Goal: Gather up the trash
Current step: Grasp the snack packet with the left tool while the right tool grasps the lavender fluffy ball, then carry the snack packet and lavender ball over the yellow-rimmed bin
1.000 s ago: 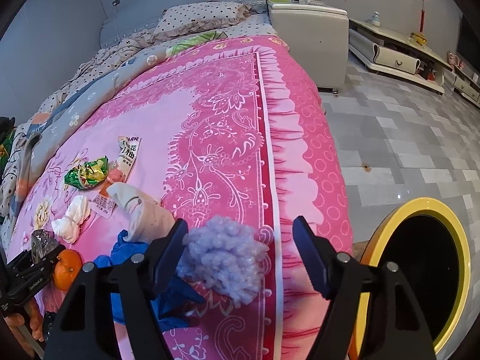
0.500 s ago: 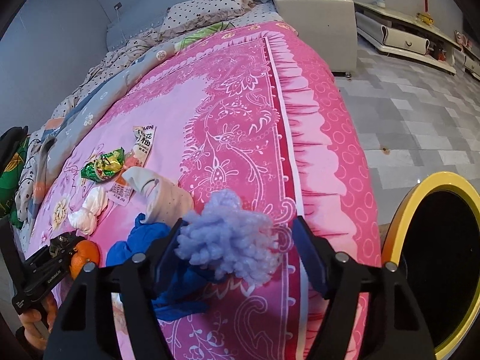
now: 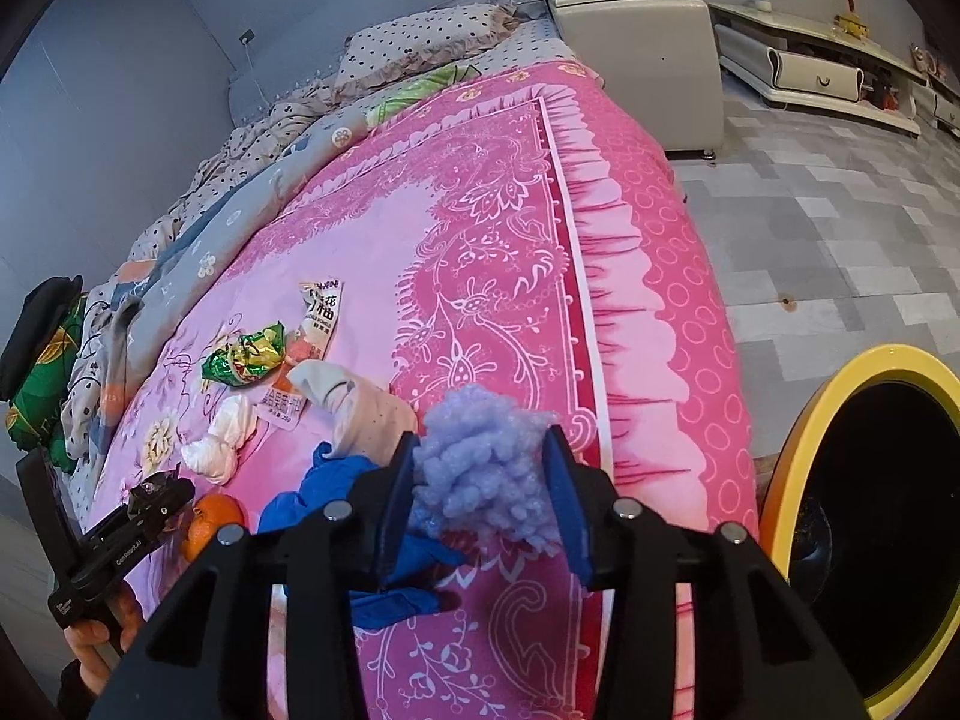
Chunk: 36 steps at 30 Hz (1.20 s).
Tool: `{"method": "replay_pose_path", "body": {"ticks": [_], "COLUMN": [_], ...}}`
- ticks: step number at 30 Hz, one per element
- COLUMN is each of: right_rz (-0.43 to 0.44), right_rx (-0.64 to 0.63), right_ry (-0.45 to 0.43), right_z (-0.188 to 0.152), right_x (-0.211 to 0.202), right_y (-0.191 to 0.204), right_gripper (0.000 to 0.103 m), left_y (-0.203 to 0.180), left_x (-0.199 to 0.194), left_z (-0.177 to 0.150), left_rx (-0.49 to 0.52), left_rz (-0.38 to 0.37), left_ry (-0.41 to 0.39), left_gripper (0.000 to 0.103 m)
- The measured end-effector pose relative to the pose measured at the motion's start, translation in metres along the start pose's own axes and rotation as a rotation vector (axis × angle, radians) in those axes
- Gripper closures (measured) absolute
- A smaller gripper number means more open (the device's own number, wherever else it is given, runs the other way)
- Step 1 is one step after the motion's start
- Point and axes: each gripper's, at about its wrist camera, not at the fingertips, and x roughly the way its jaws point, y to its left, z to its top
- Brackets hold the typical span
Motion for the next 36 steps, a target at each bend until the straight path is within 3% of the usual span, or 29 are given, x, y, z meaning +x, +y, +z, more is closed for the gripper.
{"method": "replay_pose_path", "body": {"ticks": [19,36], "right_rz": [0.03,0.016], "right_rx": [-0.017,0.004], "right_ry": [-0.11,-0.201], "right_z": [0.011,0.011], "right_x": [-0.078,-0.144], "right_y": [-0.009,-0.048], "right_gripper": [0.063,0.063], "left_y": [-0.019,-0.12], "left_x": [-0.052,-0.103], "left_z": [0.004,0.025], "left_rx": [-0.028,0.092], "left_rz": [-0.029,-0.128], "left_ry": [-0.068,-0.126], "left_gripper": [0.07,0.07]}}
